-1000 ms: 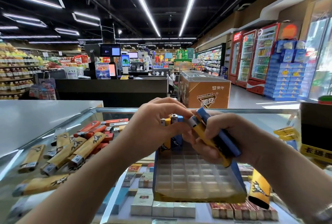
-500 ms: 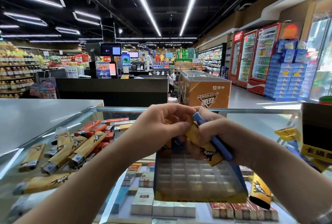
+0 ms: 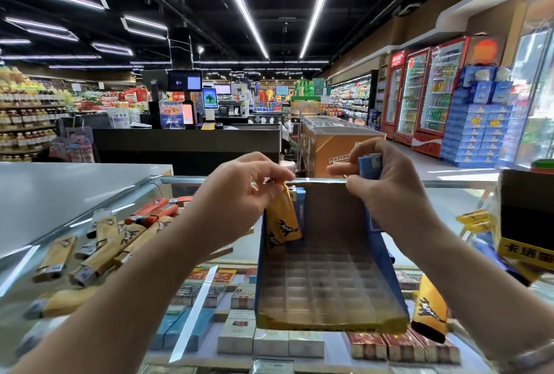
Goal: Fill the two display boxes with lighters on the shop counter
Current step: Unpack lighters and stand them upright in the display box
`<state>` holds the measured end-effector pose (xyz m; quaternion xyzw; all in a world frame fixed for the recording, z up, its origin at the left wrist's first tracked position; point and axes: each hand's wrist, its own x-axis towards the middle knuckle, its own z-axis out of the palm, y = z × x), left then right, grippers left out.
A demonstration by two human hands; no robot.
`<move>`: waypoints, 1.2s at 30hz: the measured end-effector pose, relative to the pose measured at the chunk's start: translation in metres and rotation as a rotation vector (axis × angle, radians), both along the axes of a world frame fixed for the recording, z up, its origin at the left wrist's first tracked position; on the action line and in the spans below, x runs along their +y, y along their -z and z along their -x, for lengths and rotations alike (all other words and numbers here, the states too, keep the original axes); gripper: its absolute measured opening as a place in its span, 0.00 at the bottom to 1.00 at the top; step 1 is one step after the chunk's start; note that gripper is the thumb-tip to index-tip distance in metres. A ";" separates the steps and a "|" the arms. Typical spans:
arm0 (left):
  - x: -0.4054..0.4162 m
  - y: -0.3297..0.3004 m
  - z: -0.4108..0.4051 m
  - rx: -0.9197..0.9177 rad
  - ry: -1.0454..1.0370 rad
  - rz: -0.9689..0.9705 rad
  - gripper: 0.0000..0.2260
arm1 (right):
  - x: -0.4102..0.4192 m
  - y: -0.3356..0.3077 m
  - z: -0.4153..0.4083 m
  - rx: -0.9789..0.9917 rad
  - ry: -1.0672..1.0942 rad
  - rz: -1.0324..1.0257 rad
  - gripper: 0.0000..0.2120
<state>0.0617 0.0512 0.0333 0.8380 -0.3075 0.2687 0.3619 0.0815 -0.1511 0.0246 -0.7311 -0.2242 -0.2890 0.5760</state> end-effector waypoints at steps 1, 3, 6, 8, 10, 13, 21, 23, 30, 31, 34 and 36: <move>0.000 0.001 0.000 -0.011 -0.009 -0.019 0.12 | 0.001 0.002 0.000 -0.009 0.031 0.058 0.18; 0.001 0.002 0.000 -0.031 -0.017 -0.038 0.11 | 0.002 0.007 -0.001 0.016 0.058 0.159 0.17; 0.001 0.001 0.000 -0.068 -0.034 -0.095 0.10 | 0.002 0.010 -0.001 0.034 0.092 0.320 0.15; 0.001 0.001 0.001 -0.090 -0.049 -0.133 0.10 | 0.002 0.008 0.000 0.034 0.085 0.374 0.15; 0.001 0.001 0.002 -0.114 -0.069 -0.188 0.09 | 0.001 0.007 0.001 0.035 0.077 0.391 0.15; -0.001 0.001 0.003 -0.161 -0.098 -0.264 0.09 | 0.001 0.007 0.000 0.044 0.073 0.415 0.14; -0.002 0.000 0.003 -0.245 -0.120 -0.309 0.08 | 0.001 0.007 0.002 0.036 0.071 0.475 0.15; 0.002 -0.001 0.001 -0.222 -0.106 -0.285 0.08 | 0.001 0.007 0.001 0.037 0.061 0.480 0.16; 0.004 -0.002 0.001 -0.206 -0.105 -0.279 0.07 | 0.001 0.007 0.001 0.042 0.049 0.487 0.17; 0.005 -0.003 0.001 -0.195 -0.105 -0.292 0.07 | 0.001 0.007 0.001 0.043 0.048 0.486 0.17; 0.013 -0.007 0.002 -0.146 -0.119 -0.328 0.08 | 0.001 0.007 0.001 0.041 0.037 0.479 0.17; 0.014 -0.009 0.003 -0.143 -0.121 -0.356 0.08 | 0.000 0.007 0.001 0.041 0.034 0.476 0.17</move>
